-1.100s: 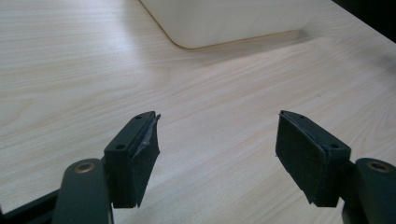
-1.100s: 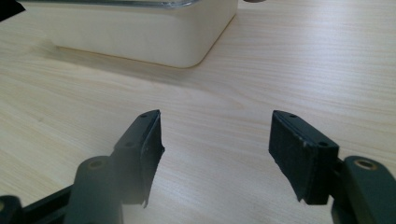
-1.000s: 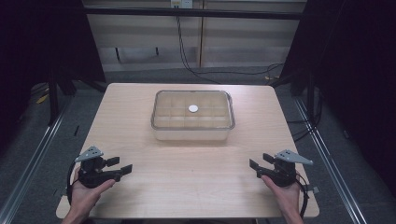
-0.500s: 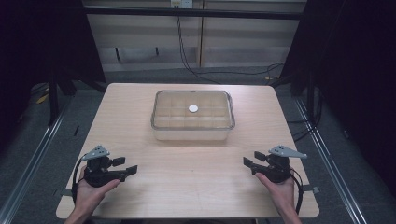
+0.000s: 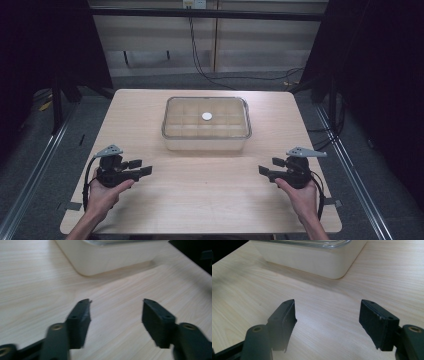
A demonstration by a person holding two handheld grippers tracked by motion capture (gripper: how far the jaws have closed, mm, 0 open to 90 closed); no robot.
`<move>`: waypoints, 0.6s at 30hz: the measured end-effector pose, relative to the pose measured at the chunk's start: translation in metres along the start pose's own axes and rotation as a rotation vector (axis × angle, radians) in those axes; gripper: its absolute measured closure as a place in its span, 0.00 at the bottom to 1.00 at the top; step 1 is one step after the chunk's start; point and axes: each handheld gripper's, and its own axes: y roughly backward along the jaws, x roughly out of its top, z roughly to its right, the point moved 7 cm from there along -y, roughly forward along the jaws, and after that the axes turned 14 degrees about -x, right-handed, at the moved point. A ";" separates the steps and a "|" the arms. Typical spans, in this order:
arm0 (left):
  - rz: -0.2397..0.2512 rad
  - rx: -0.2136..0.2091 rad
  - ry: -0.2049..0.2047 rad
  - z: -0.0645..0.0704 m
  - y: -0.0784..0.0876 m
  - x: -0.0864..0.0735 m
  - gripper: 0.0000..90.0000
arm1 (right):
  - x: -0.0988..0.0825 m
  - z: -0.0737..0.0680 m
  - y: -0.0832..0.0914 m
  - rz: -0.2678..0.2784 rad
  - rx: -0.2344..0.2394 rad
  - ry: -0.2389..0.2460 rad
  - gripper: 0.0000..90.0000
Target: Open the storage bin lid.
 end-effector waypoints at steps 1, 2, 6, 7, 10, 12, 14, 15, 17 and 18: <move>-0.013 0.002 -0.020 0.001 -0.001 0.002 0.49 | 0.002 0.000 0.000 0.000 0.011 0.002 0.33; -0.008 -0.007 -0.019 0.002 -0.002 0.004 0.48 | 0.005 0.001 -0.002 -0.008 0.014 0.002 0.34; -0.006 -0.015 -0.020 0.001 -0.005 0.012 0.43 | 0.016 0.002 -0.005 0.014 0.017 0.010 0.34; -0.006 -0.015 -0.020 0.001 -0.005 0.012 0.41 | 0.018 0.002 -0.005 0.021 0.016 0.009 0.35; -0.025 -0.002 -0.023 -0.006 -0.008 0.017 0.40 | 0.027 0.002 -0.008 0.022 0.026 0.008 0.35; -0.017 0.000 -0.023 -0.008 -0.008 0.020 0.40 | 0.035 0.003 -0.011 0.014 0.027 0.003 0.35; -0.014 0.010 -0.019 -0.013 -0.007 0.023 0.39 | 0.038 0.004 -0.011 0.020 0.027 0.002 0.37; -0.007 0.021 -0.018 -0.016 -0.007 0.026 0.37 | 0.047 0.006 -0.015 0.016 0.030 0.005 0.39; -0.009 0.024 -0.023 -0.018 -0.007 0.028 0.38 | 0.054 0.007 -0.017 0.022 0.023 0.006 0.39; -0.006 0.034 -0.030 -0.019 -0.007 0.031 0.38 | 0.057 0.007 -0.019 0.016 0.030 0.007 0.38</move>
